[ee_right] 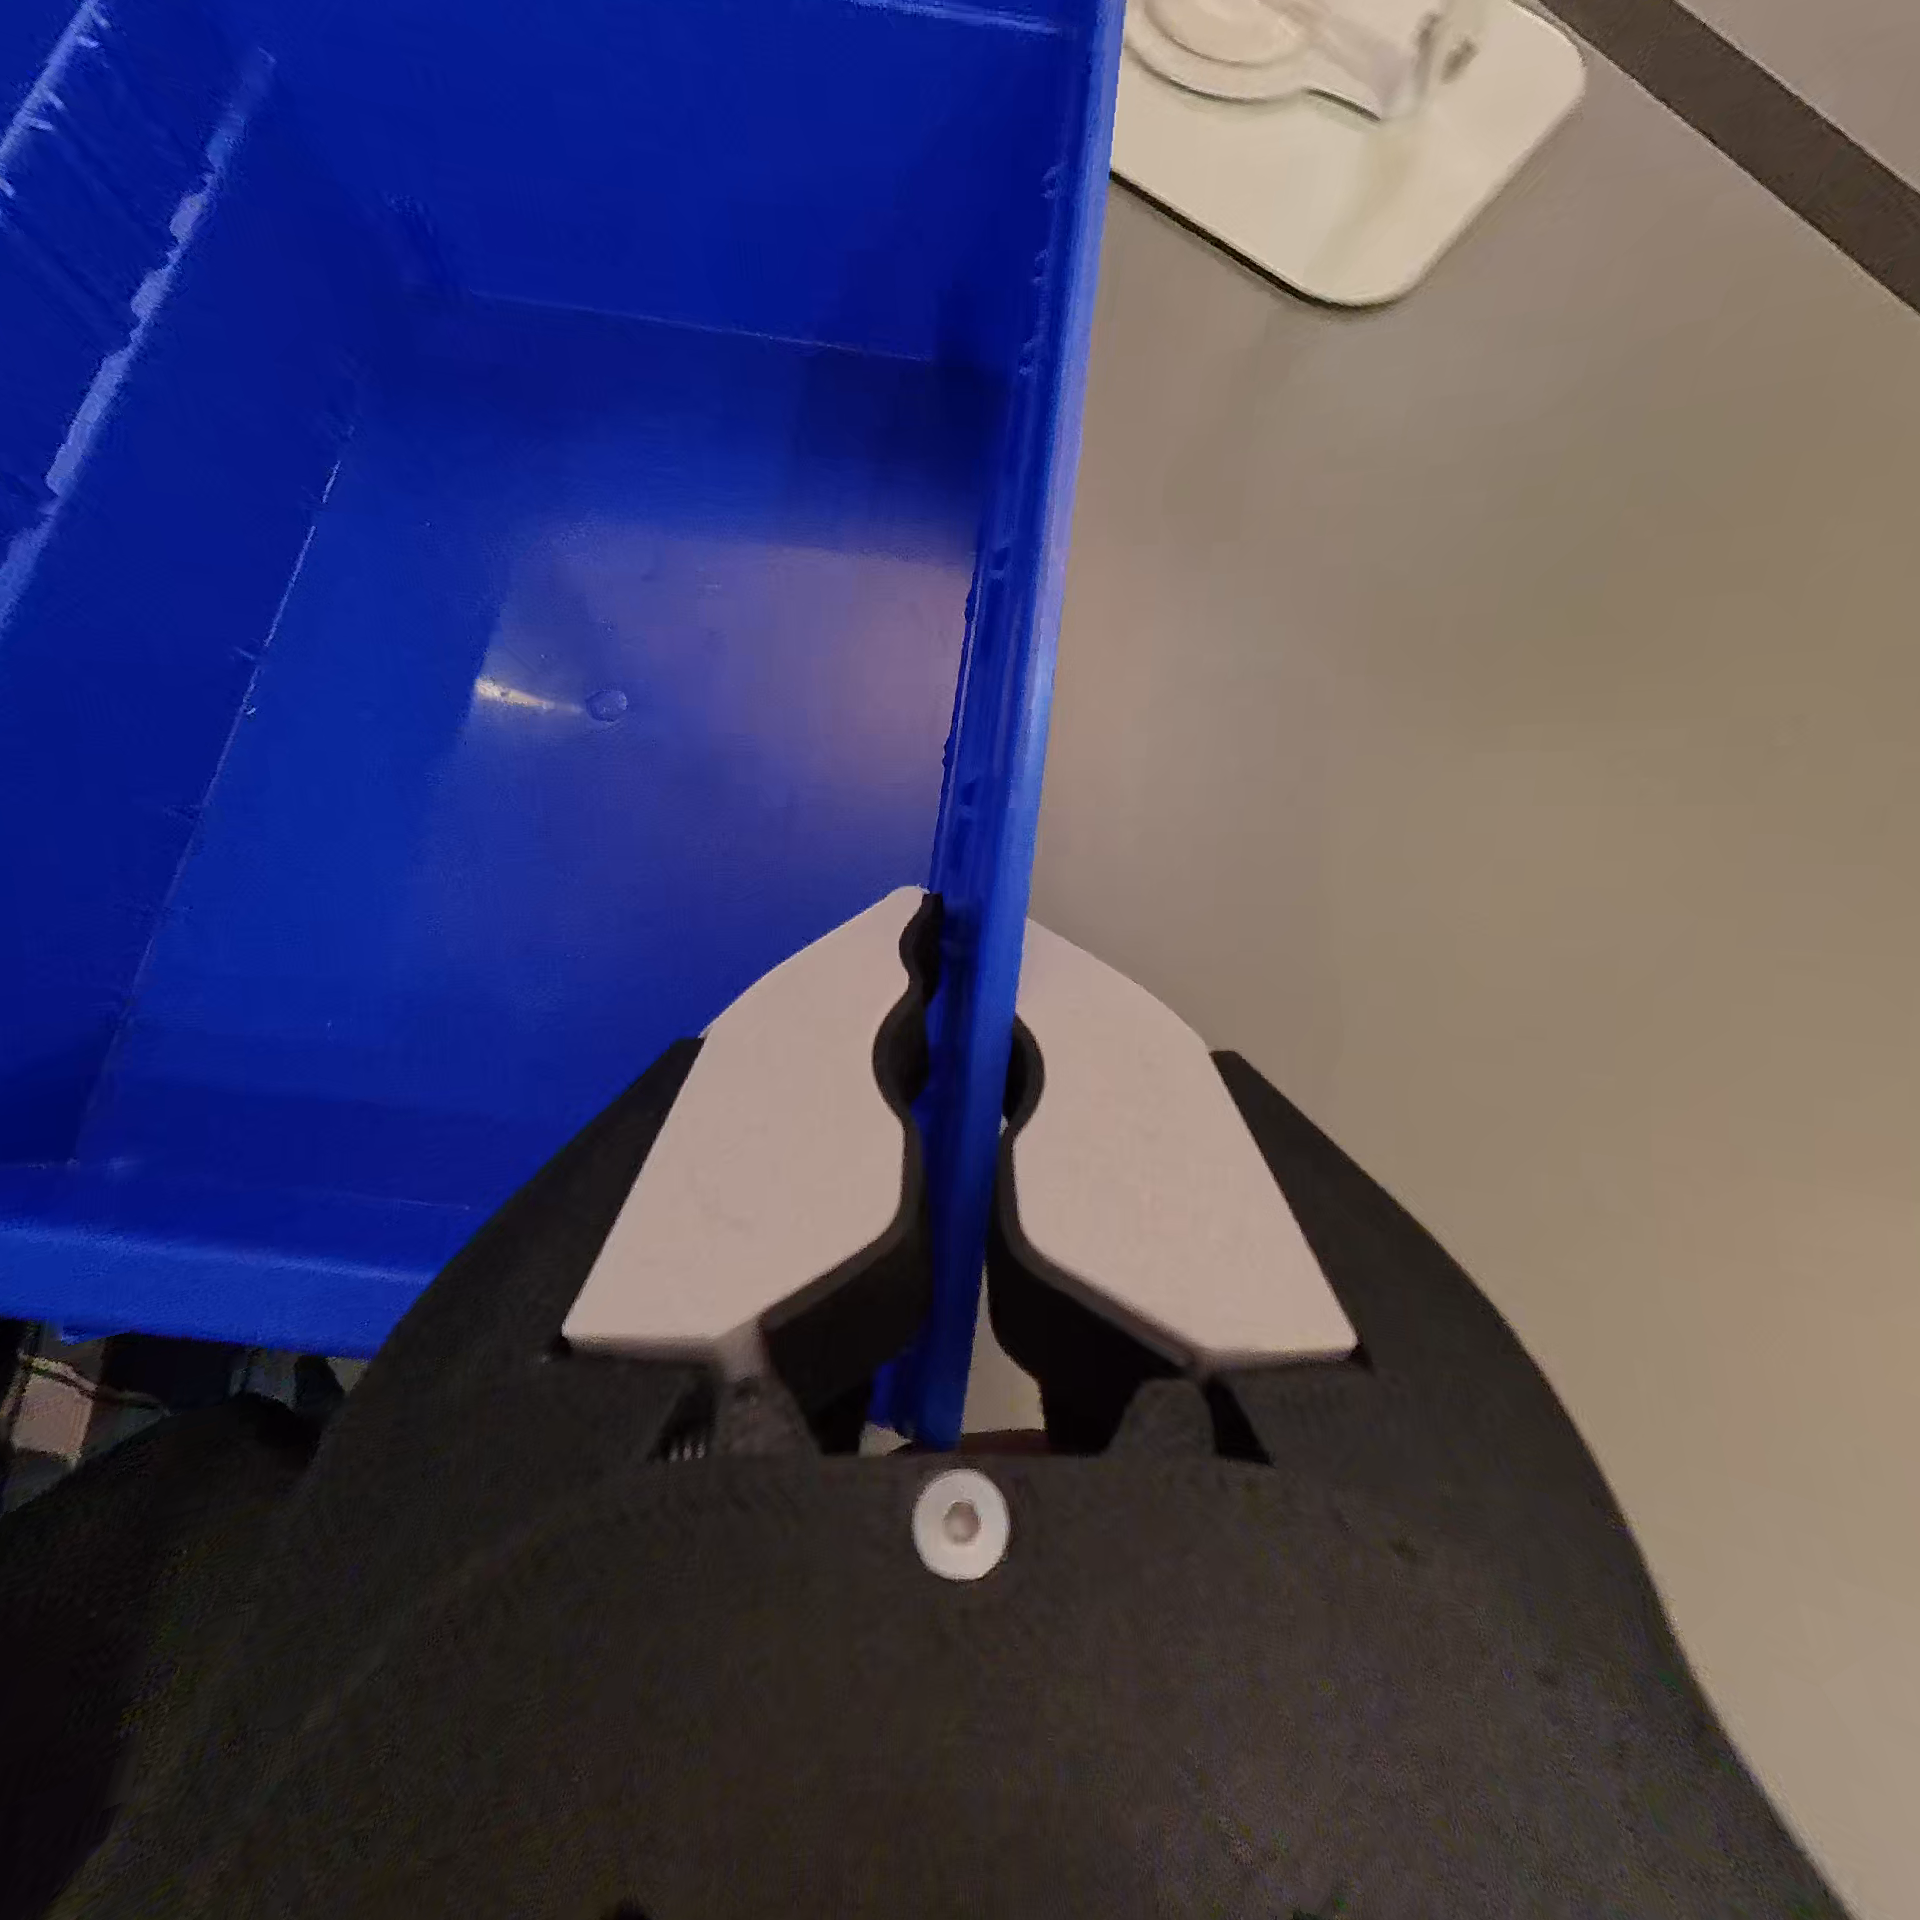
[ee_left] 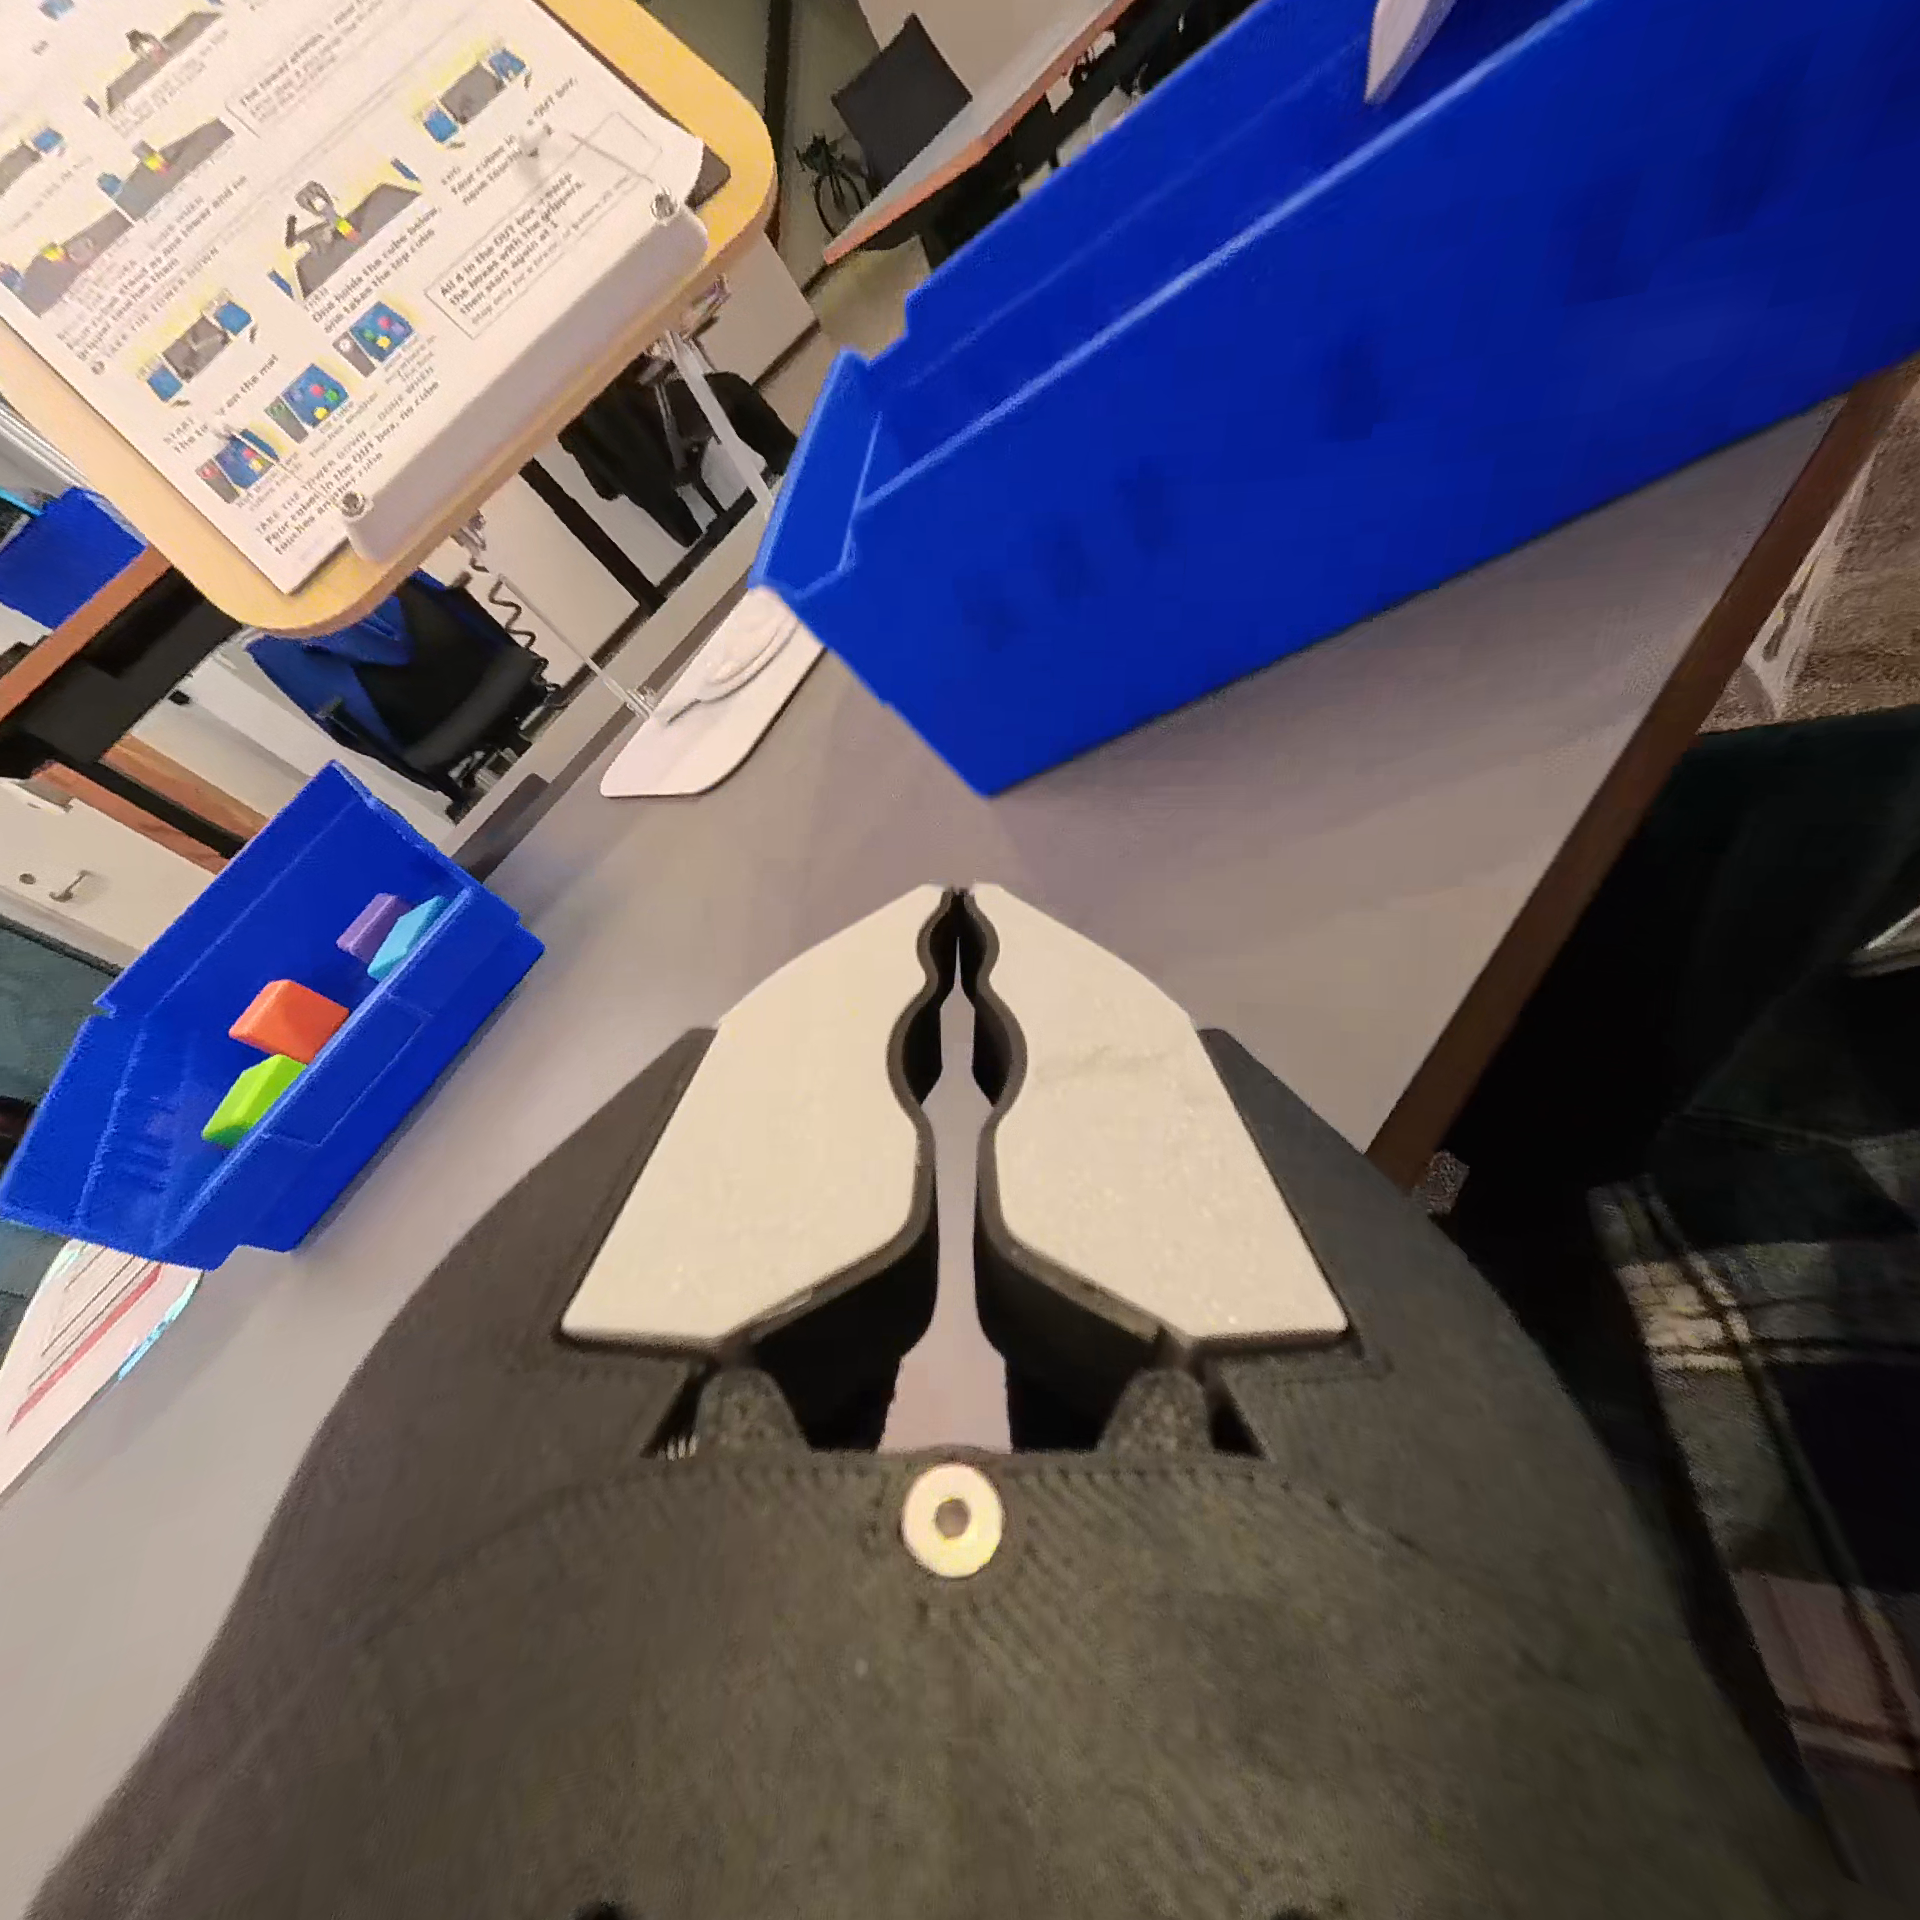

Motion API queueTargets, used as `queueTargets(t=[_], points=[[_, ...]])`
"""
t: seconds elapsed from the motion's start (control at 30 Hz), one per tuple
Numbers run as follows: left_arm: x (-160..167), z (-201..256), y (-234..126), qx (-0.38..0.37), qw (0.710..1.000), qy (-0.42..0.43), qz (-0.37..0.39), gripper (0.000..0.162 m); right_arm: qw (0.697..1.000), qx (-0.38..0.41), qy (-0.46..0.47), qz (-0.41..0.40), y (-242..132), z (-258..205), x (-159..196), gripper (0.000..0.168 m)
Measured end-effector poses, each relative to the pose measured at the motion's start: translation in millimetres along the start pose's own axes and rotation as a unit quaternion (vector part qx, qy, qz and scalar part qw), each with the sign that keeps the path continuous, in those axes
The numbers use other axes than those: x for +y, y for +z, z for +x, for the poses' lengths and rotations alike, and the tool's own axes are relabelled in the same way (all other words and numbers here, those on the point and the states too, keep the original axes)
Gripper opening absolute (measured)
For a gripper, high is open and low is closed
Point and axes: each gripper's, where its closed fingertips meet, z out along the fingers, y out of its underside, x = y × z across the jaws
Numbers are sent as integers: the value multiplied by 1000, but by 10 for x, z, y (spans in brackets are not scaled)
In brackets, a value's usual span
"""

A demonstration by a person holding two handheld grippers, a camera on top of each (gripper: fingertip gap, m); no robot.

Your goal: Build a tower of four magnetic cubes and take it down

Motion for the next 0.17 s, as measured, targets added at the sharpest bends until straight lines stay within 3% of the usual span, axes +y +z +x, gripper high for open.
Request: queueTargets(t=[0.03,0.17], points=[[24,-1,8,-1,1000,-1,-4,0,1000,9,8,0,-40,64,42,8],[81,-9,34,1,1000,-10,-11,0,998,45,42,-4,-179,317,187,8]])
